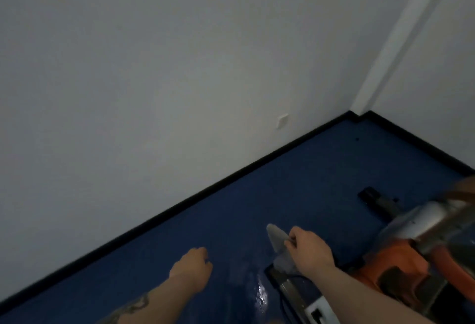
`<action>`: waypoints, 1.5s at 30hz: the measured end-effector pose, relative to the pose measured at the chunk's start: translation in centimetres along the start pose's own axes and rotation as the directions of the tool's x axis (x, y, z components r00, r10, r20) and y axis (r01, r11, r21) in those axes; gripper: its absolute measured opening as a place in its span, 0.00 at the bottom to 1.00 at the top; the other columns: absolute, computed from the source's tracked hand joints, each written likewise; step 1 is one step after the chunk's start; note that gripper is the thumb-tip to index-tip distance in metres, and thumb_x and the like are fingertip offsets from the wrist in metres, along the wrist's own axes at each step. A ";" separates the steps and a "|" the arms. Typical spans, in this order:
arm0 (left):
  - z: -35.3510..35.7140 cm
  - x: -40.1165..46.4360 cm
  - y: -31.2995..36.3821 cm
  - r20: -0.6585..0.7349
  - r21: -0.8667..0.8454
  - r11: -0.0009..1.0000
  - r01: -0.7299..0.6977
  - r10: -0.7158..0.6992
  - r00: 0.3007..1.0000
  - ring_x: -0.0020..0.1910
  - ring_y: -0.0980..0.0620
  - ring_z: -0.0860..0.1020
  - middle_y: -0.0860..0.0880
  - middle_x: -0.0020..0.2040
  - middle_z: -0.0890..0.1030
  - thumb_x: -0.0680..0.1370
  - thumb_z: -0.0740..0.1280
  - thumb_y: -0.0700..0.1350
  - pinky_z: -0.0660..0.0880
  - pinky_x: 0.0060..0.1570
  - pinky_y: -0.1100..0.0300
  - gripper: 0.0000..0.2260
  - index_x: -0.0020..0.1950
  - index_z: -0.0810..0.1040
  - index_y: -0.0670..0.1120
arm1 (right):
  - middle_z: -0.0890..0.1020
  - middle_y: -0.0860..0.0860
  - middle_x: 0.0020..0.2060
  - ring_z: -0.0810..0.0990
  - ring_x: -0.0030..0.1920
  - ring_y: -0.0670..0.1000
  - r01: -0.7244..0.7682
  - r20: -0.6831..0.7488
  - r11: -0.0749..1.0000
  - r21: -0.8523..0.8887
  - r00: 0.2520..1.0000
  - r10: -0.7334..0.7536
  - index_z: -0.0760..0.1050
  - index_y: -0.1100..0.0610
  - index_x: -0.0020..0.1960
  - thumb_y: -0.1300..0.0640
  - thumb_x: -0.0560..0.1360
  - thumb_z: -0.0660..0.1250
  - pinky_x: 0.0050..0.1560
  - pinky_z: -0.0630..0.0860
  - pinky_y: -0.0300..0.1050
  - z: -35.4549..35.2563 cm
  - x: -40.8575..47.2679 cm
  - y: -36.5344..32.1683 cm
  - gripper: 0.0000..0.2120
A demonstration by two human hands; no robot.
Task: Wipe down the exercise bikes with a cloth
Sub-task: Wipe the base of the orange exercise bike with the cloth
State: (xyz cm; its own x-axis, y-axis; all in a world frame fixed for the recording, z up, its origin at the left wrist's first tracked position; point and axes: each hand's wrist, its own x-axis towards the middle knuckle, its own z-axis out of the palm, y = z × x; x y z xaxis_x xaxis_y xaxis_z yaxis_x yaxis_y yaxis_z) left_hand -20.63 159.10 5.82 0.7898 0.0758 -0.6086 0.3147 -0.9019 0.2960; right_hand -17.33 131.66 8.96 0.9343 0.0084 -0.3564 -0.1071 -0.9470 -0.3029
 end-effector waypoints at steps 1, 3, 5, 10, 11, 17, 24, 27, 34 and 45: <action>-1.2 1.2 0.5 0.006 0.025 0.999 -0.020 0.020 1.000 0.54 0.53 0.74 0.50 0.64 0.73 0.81 0.55 0.48 0.73 0.53 0.60 0.14 0.65 0.71 0.48 | 0.76 0.46 0.39 0.73 0.39 0.48 -0.037 -0.017 0.999 0.030 0.999 0.038 0.67 0.50 0.43 0.48 0.79 0.59 0.34 0.67 0.43 -0.7 0.7 -0.4 0.08; -3.1 4.0 2.1 0.025 0.061 0.994 -0.089 0.088 0.996 0.54 0.52 0.75 0.50 0.63 0.73 0.82 0.55 0.48 0.73 0.52 0.60 0.14 0.65 0.71 0.47 | 0.77 0.47 0.39 0.74 0.38 0.48 -0.116 -0.050 0.988 0.100 0.991 0.121 0.68 0.50 0.44 0.48 0.79 0.59 0.32 0.66 0.44 -2.1 2.0 -0.7 0.08; -4.3 6.7 4.7 0.055 0.099 0.979 -0.179 0.174 0.983 0.55 0.52 0.76 0.50 0.63 0.73 0.81 0.55 0.48 0.73 0.52 0.59 0.14 0.64 0.72 0.47 | 0.77 0.47 0.38 0.74 0.38 0.48 -0.174 -0.080 0.974 0.144 0.979 0.187 0.69 0.50 0.44 0.47 0.79 0.60 0.30 0.64 0.43 -3.0 3.2 -0.4 0.08; -6.5 13.2 14.6 0.113 0.128 0.904 -0.407 0.395 0.912 0.58 0.51 0.76 0.50 0.60 0.75 0.80 0.57 0.47 0.74 0.55 0.57 0.11 0.60 0.74 0.48 | 0.77 0.46 0.39 0.75 0.39 0.47 -0.312 -0.119 0.923 0.226 0.931 0.344 0.70 0.49 0.45 0.47 0.78 0.60 0.31 0.65 0.42 -5.4 8.0 2.5 0.07; -7.0 14.3 16.5 0.121 0.130 0.890 -0.437 0.423 0.898 0.58 0.50 0.77 0.50 0.60 0.75 0.79 0.58 0.47 0.75 0.57 0.56 0.11 0.59 0.74 0.48 | 0.77 0.46 0.38 0.74 0.38 0.47 -0.329 -0.121 0.915 0.231 0.924 0.363 0.70 0.49 0.44 0.47 0.78 0.60 0.30 0.64 0.41 -6.1 9.1 3.1 0.07; -10.7 21.5 25.8 0.174 0.202 0.795 -0.572 0.546 0.819 0.60 0.51 0.75 0.49 0.65 0.74 0.80 0.58 0.49 0.73 0.59 0.57 0.16 0.67 0.71 0.48 | 0.76 0.46 0.38 0.75 0.38 0.47 -0.392 -0.187 0.869 0.301 0.870 0.457 0.68 0.48 0.43 0.48 0.78 0.60 0.31 0.65 0.42 -11.1 15.4 7.1 0.07; -12.6 27.4 36.6 0.255 0.210 0.708 -0.675 0.626 0.737 0.61 0.51 0.75 0.50 0.66 0.74 0.79 0.59 0.50 0.73 0.59 0.57 0.17 0.68 0.71 0.49 | 0.78 0.47 0.40 0.76 0.40 0.48 -0.495 -0.237 0.784 0.375 0.766 0.598 0.70 0.49 0.45 0.48 0.78 0.60 0.35 0.71 0.44 -17.3 21.0 12.1 0.07; -12.7 30.3 42.4 0.310 0.224 0.659 -0.718 0.650 0.694 0.61 0.50 0.75 0.50 0.65 0.74 0.80 0.59 0.50 0.73 0.58 0.56 0.17 0.67 0.71 0.49 | 0.78 0.47 0.40 0.76 0.41 0.49 -0.542 -0.246 0.741 0.397 0.715 0.655 0.70 0.50 0.45 0.48 0.79 0.59 0.36 0.72 0.45 -19.4 23.9 14.4 0.07; -14.0 36.7 55.8 0.465 0.263 0.463 -0.847 0.708 0.531 0.60 0.51 0.75 0.49 0.65 0.74 0.80 0.58 0.49 0.74 0.61 0.54 0.17 0.68 0.71 0.49 | 0.78 0.47 0.40 0.77 0.41 0.49 -0.647 -0.226 0.527 0.552 0.492 0.841 0.70 0.49 0.44 0.48 0.79 0.60 0.40 0.75 0.47 -23.1 28.3 19.9 0.07; -10.4 34.4 74.5 0.487 -0.063 0.289 -0.955 0.844 0.224 0.59 0.56 0.73 0.52 0.66 0.73 0.81 0.61 0.46 0.70 0.57 0.62 0.15 0.68 0.72 0.50 | 0.79 0.47 0.33 0.77 0.35 0.44 -0.323 -0.233 0.243 0.915 0.070 0.970 0.74 0.52 0.40 0.48 0.77 0.65 0.35 0.72 0.42 -31.1 26.5 29.6 0.10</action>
State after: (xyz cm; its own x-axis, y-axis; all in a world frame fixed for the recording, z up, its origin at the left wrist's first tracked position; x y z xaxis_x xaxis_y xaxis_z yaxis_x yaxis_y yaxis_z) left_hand 35.42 98.94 14.58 0.1861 -0.9516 -0.2447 -0.6305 -0.3066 0.7130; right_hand 14.88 93.86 18.04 0.0408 -0.9928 -0.1123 -0.6387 0.0605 -0.7671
